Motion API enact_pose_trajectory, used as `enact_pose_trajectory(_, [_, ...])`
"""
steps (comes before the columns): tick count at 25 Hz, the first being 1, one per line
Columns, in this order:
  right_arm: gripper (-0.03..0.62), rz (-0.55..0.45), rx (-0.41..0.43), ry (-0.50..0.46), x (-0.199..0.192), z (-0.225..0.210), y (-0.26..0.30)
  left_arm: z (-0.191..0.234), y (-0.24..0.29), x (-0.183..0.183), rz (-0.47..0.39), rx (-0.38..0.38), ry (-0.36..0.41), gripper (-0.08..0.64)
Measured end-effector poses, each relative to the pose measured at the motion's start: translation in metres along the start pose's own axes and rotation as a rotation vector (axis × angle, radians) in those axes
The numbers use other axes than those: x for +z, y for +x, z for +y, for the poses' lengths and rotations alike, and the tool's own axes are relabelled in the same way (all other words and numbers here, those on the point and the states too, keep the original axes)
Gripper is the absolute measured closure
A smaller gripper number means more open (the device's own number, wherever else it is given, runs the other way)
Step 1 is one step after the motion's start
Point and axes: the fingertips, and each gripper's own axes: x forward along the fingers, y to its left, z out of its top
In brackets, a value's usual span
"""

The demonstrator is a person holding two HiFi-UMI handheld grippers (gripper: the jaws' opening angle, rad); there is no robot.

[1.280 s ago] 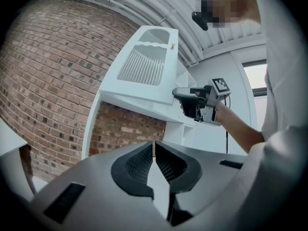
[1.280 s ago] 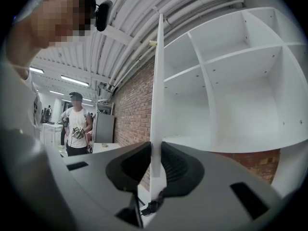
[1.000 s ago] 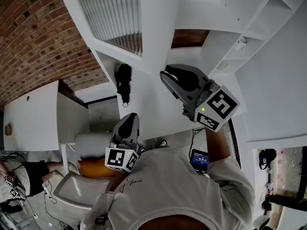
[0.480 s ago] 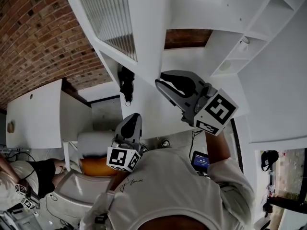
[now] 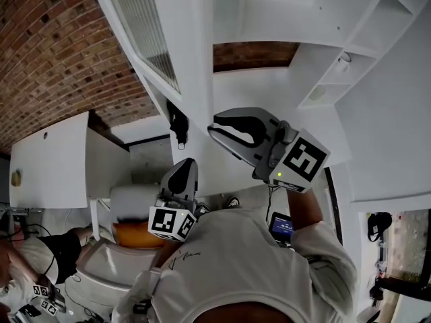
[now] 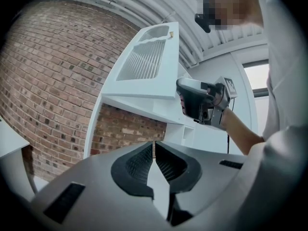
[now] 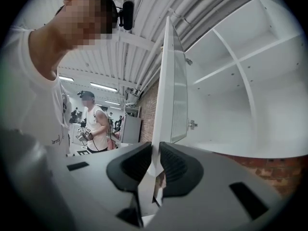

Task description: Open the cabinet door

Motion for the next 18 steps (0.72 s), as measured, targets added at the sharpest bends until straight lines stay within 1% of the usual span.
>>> enact_pose_trajectory(7, [0.526,-0.017,0.064,-0.017,0.003,0.013,0.009,0.005,-0.005,0.003,-0.003,0.024,-0.001,0.532])
enact_pose_trajectory(11, [0.526,-0.040,0.081,0.008,0.008,0.019,0.016,0.007,-0.009,0.004,-0.006,0.032,-0.008,0.532])
enact_pose_trajectory(15, [0.526,-0.053,0.091,0.000,0.009,0.022,0.017,0.006,-0.008,0.005,-0.018,0.028,0.002,0.532])
enact_pose_trajectory(18, [0.526,-0.059,0.108,0.003,0.010,0.024,0.019,0.010,-0.011,0.005,-0.020,0.046,-0.007,0.532])
